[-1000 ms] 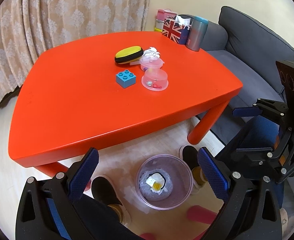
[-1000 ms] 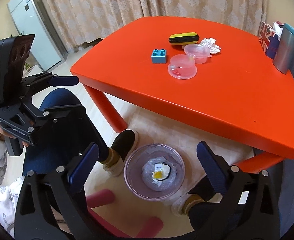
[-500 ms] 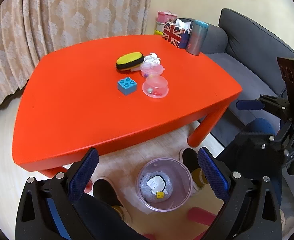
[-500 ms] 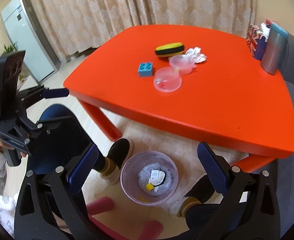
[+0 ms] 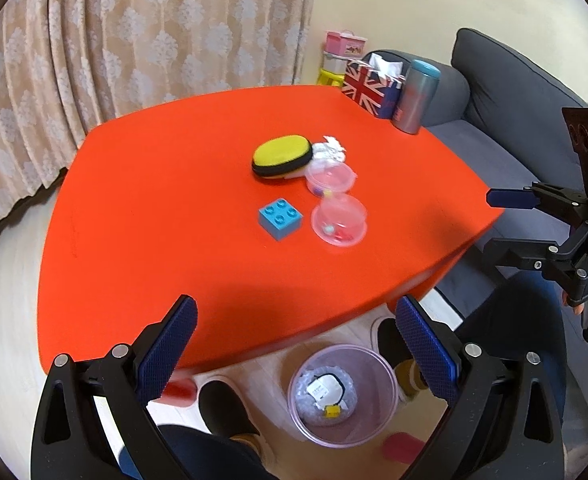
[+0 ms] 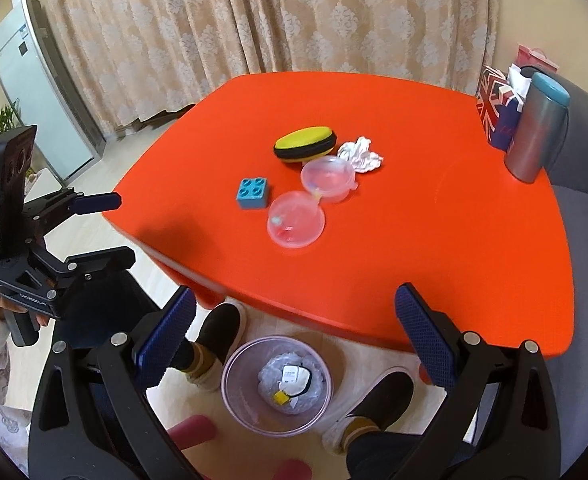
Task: Collect trash
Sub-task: 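Move both grippers back over the table, then grasp the clear pink round container with the right gripper and lift it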
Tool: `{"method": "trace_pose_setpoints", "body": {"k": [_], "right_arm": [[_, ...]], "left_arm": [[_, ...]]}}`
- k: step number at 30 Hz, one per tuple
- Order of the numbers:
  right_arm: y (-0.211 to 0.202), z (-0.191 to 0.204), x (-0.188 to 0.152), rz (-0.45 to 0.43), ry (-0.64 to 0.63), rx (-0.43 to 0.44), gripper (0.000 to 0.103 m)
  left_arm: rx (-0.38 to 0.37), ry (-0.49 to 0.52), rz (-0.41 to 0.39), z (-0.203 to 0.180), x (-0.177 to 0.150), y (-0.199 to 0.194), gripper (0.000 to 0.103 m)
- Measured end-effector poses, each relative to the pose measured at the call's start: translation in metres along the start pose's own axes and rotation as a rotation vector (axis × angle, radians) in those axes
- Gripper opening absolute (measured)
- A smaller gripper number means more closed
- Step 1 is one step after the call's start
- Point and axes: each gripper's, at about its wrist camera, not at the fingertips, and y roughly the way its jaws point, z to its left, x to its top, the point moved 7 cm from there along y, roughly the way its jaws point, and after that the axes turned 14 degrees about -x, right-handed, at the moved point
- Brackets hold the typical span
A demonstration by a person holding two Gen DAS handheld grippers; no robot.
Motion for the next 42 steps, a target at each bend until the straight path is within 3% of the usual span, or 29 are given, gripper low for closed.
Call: {"method": "trace_pose_setpoints", "body": {"k": [12,27,32,34,42], "right_arm": [[0.049,0.009,0.036,0.061,-0.045,0.003,0.098],[0.123,0.035,0.045,0.178,-0.101,0.004,0.098],[0.136,0.04,0.042,0.196,-0.126,-0.011,0.074],[0.137,0.042,0.041,0.195,-0.132,-0.015,0.057],[0.13,0.042,0.043,0.175,-0.125,-0.006,0.054]], "left_arm": [[0.011,-0.032,0.007,0.028,0.019,0.013,0.095],[0.01,-0.063,0.024,0.053,0.018,0.023,0.095],[0.006,-0.075,0.029,0.06,0.015,0.026,0.095],[0.003,-0.079,0.03,0.061,0.014,0.027,0.095],[-0.003,-0.073,0.03,0.06,0.015,0.028,0.095]]}}
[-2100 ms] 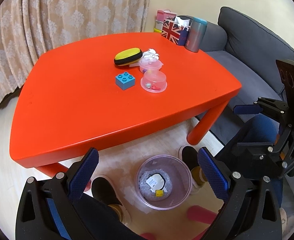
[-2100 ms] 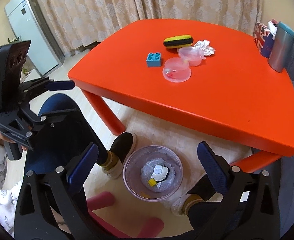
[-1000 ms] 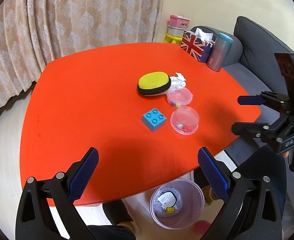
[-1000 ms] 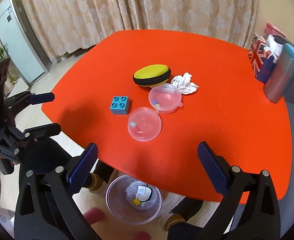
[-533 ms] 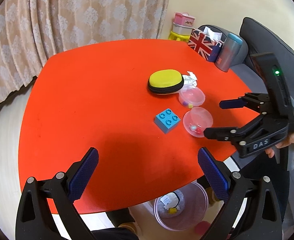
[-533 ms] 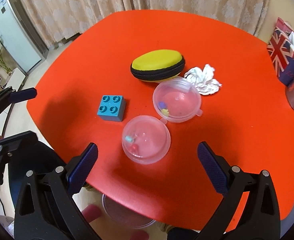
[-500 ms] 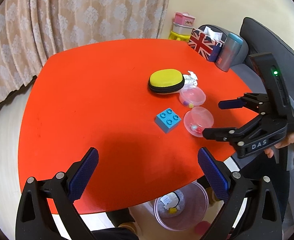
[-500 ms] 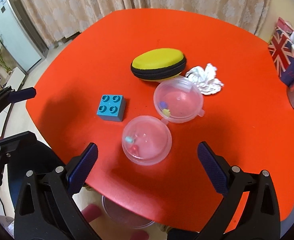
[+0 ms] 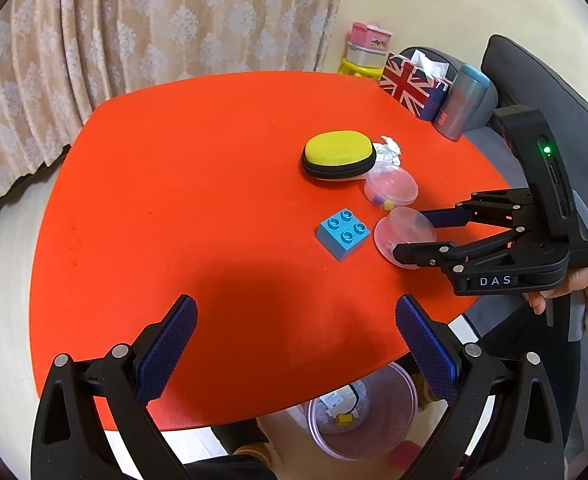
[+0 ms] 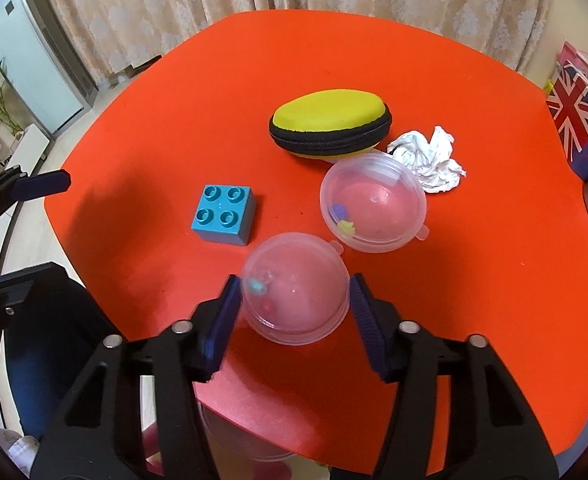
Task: Collect trash
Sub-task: 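Grasp the clear pink round container with the right gripper and lift it, then grasp the blue Lego brick with the left gripper while the right gripper holds the container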
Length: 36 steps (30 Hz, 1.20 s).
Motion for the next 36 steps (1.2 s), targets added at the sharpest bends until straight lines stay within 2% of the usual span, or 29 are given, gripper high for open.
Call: {"method": "trace_pose_setpoints", "body": {"k": [21,27,36], "right_arm": [[-0.058,-0.047,-0.006,-0.106,0.075,-0.018,0.054],[-0.064,-0.065,-0.014,-0.114,0.105,-0.033,0.054],[-0.061,-0.077,-0.019,-0.112,0.127,-0.029,0.054]], "left_arm": [[-0.013,0.1,0.044,-0.027,0.031,0.032,0.095],[-0.023,0.122,0.08,-0.031,0.04,0.052,0.095],[-0.013,0.089,0.14,-0.021,0.041,0.079,0.095]]}}
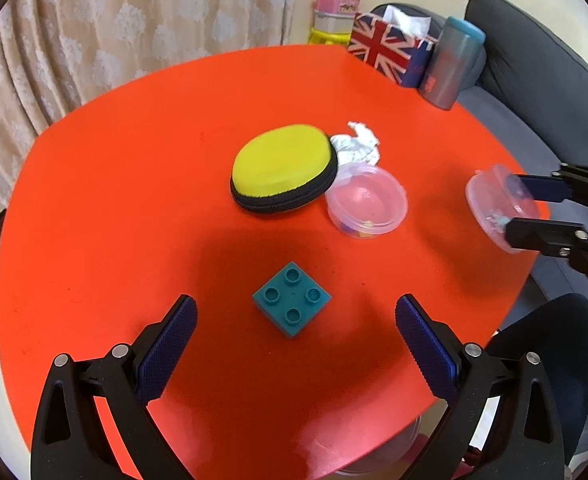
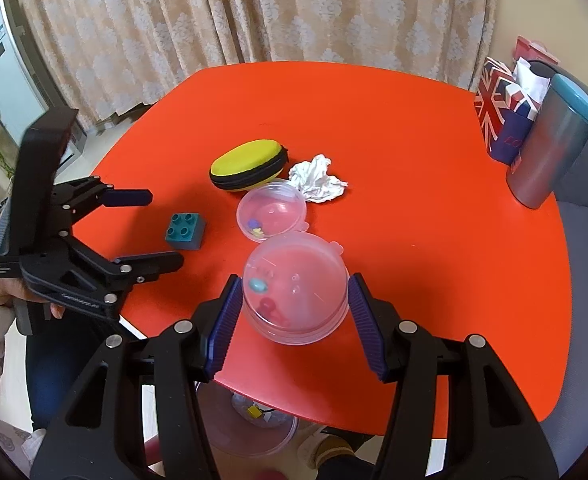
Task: Collect trash
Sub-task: 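Grasp the blue Lego brick with the left gripper while the right gripper holds the container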
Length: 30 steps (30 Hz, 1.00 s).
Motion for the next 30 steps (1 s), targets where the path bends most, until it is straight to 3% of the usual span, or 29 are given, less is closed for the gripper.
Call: {"method": "trace_pose_setpoints", "body": {"k": [3,4,6,8,11,21,30], "right_arm": [[0.001,-0.002,-0.001,0.001,0.006,0.003,0.054],[0.002,-0.002,-0.001,0.002,0.008,0.004,0.054],[0.003,-0.004,-0.001,0.002,0.011,0.006,0.054],[0.004,-0.005,-0.001,0.002,0.013,0.009,0.054],[0.006,-0.005,-0.002,0.001,0.014,0.01,0.054],[0.005,-0.003,-0.002,-0.009,0.015,0.011,0.054],[-0.018,0.007,-0.006,-0.033,-0.001,0.021,0.054]], "left_arm": [[-0.006,-0.013,0.0,0.004,0.0,0.005,0.09],[-0.011,-0.013,0.004,0.005,0.0,0.007,0.082],[-0.01,-0.01,0.017,0.005,-0.001,0.011,0.074],[-0.011,-0.009,0.028,0.005,-0.002,0.015,0.056],[-0.006,-0.006,0.025,0.007,-0.001,0.014,0.044],[-0.015,-0.002,0.003,0.003,-0.002,0.006,0.044],[-0.029,0.036,-0.058,-0.023,-0.009,-0.034,0.044]]}}
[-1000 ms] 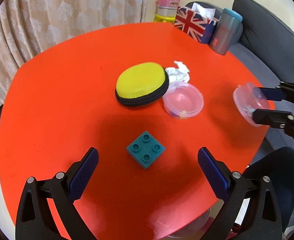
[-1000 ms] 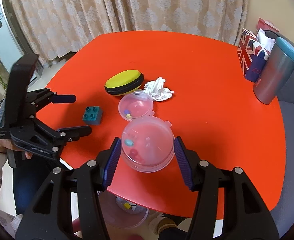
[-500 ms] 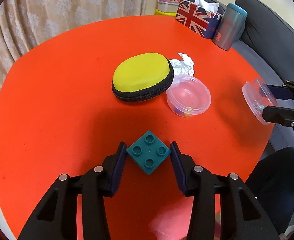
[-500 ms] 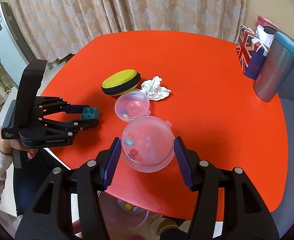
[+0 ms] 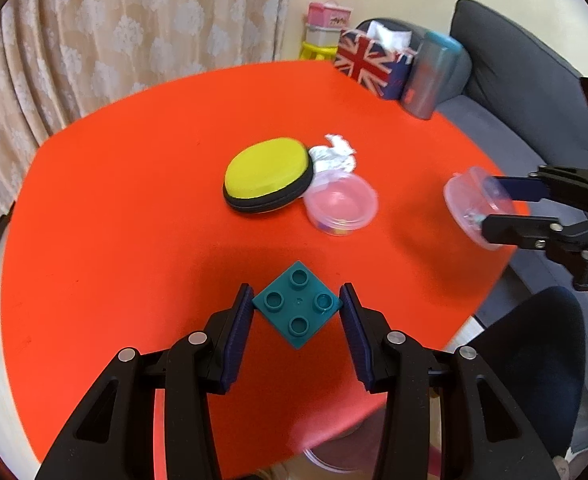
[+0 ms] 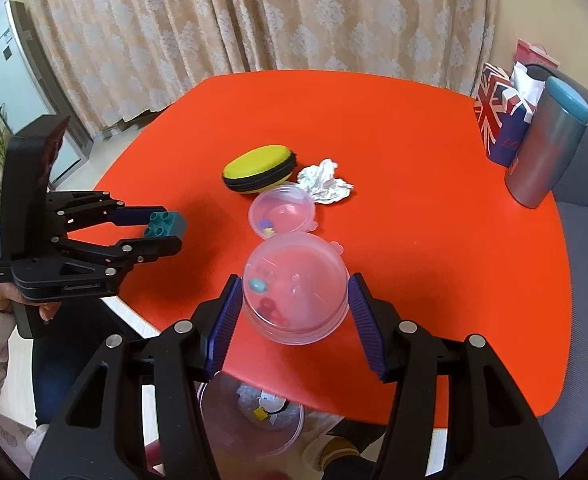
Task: Collect trash
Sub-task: 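Grasp the blue Lego brick with the left gripper while the right gripper holds the container, then carry the container over the bin and open the right gripper while the left carries the brick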
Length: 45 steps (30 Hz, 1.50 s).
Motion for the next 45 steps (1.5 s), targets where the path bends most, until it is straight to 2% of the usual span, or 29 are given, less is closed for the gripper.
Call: {"method": "trace_pose_setpoints", "body": {"k": [10,19,31,36,42,43,44,45], "right_arm": [[-0.049,0.02,-0.019,-0.054,-0.041,0.014,0.054],[-0.075,0.045,-0.056,-0.052,-0.099,0.057,0.054],[-0.059,0.072,-0.114,0.021,-0.133,0.093,0.054],[-0.051,0.079,-0.127,0.042,-0.134,0.108,0.054],[-0.046,0.082,-0.125,0.044,-0.139,0.113,0.055],[-0.046,0.081,-0.126,0.045,-0.14,0.114,0.062],[-0.046,0.081,-0.125,0.043,-0.137,0.113,0.078],[-0.047,0.079,-0.124,0.036,-0.129,0.108,0.084]], "left_arm": [[-0.011,0.051,-0.065,-0.042,-0.022,-0.05,0.044],[-0.031,0.064,-0.056,-0.066,-0.059,-0.063,0.044],[-0.064,0.039,-0.012,-0.08,-0.116,-0.052,0.044],[-0.065,0.031,-0.009,-0.079,-0.126,-0.052,0.044],[-0.064,0.028,-0.011,-0.077,-0.125,-0.053,0.044],[-0.063,0.028,-0.012,-0.076,-0.125,-0.053,0.044],[-0.064,0.028,-0.013,-0.076,-0.125,-0.054,0.044],[-0.064,0.028,-0.013,-0.076,-0.123,-0.052,0.044]]}}
